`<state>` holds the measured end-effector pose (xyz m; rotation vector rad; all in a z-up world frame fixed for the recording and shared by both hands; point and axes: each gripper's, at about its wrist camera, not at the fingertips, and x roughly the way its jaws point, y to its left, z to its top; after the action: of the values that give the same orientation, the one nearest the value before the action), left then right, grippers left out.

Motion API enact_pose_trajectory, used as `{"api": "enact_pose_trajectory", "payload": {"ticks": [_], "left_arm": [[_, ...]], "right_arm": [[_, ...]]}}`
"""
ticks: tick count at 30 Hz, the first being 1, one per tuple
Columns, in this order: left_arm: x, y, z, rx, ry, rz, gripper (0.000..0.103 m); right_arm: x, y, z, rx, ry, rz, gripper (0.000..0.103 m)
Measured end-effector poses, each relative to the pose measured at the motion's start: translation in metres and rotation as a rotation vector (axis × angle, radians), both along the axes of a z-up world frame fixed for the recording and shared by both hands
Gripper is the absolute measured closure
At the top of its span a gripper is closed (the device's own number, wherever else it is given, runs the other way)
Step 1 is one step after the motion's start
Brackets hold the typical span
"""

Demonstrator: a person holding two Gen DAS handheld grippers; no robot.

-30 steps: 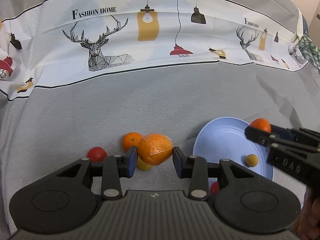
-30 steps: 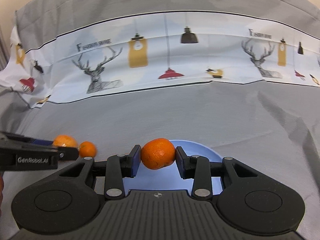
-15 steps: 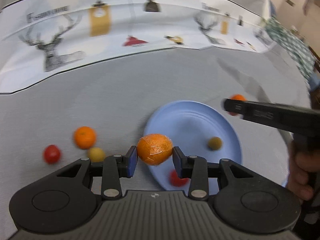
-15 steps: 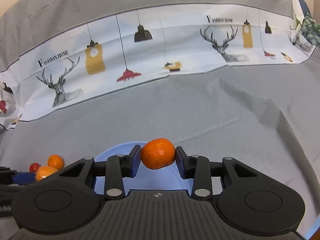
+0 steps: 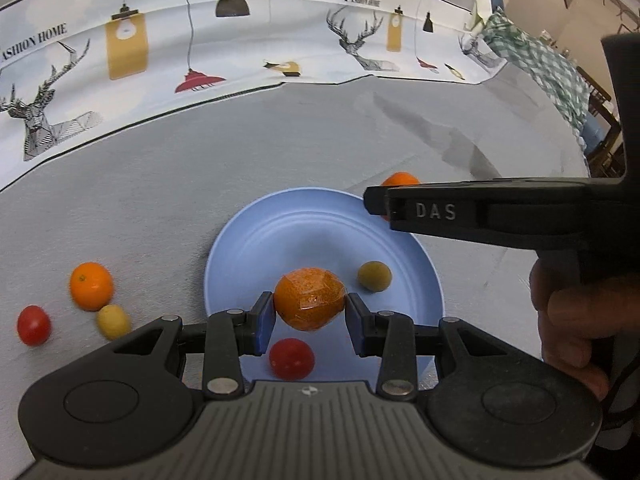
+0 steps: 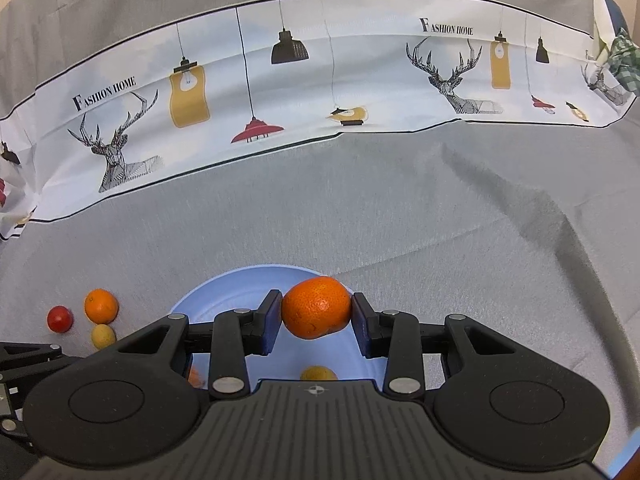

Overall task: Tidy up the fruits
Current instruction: 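Carry the wrapped orange and the tangerine over the blue plate, then open the left tool over the plate while the right tool releases the tangerine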

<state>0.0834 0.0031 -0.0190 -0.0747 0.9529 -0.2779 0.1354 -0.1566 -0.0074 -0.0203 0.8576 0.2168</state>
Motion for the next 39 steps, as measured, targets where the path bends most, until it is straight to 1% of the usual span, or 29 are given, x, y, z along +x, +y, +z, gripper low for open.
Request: {"api": "enact_pose_trajectory", "payload": {"ticks": [14,23,29,31,39], "left_arm": [[0.005,-0.021,-0.015,0.054,0.015,-0.071,0.061],[0.005,-0.020,-0.020,0.077,0.031,-0.085,0.061],[0.005,-0.020,-0.020,0.077,0.034,-0.088,0.061],[0.005,-0.020,-0.020,0.073,0.034,-0.085,0.063],[0.003,-0.018,-0.016,0.068,0.029,-0.081,0.063]], "right_arm": [[0.004,0.009,-0.004,-0.039,0.036,0.002,0.064],[0.004,0.010,-0.010,-0.047,0.057,0.005,0.064],[0.004,0.012,-0.011,-0.054,0.066,0.009,0.064],[0.005,0.012,-0.011,-0.055,0.068,0.009,0.064],[0.006,0.015,-0.013,-0.070,0.081,0.017,0.062]]}}
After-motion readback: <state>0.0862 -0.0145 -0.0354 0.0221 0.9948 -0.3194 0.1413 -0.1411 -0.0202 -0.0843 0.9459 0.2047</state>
